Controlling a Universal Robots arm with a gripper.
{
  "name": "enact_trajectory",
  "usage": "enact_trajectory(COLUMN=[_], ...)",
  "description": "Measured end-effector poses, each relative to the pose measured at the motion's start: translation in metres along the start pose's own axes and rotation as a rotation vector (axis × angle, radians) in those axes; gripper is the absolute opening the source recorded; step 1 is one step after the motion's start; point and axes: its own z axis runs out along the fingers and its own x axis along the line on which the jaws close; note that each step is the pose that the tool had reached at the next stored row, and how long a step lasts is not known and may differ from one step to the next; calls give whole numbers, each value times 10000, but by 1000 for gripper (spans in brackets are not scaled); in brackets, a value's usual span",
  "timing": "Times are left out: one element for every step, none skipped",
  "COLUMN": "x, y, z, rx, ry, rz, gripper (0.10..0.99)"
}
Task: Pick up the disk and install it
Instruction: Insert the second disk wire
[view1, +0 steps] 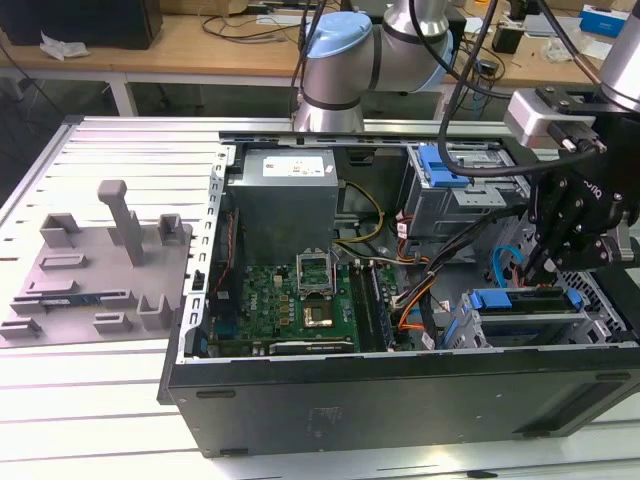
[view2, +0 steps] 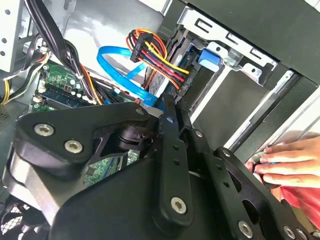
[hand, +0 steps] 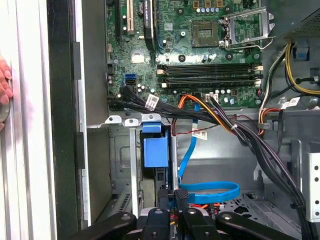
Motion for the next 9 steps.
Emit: enact_trajectory(x=[0, 0, 1, 6, 10, 14, 17, 19, 21], y=[0, 0, 0, -1, -1, -1, -1, -1, -1], z=[1, 0, 1, 2, 2, 3, 4, 4, 7], rx=[0, 0, 0, 0, 0, 1, 0, 0, 0], ry=[0, 0, -1, -1, 0, 0, -1, -2, -2], rz=[0, 0, 0, 0, 0, 0, -1, 0, -1], gripper=[161, 161, 161, 161, 161, 161, 161, 161, 161])
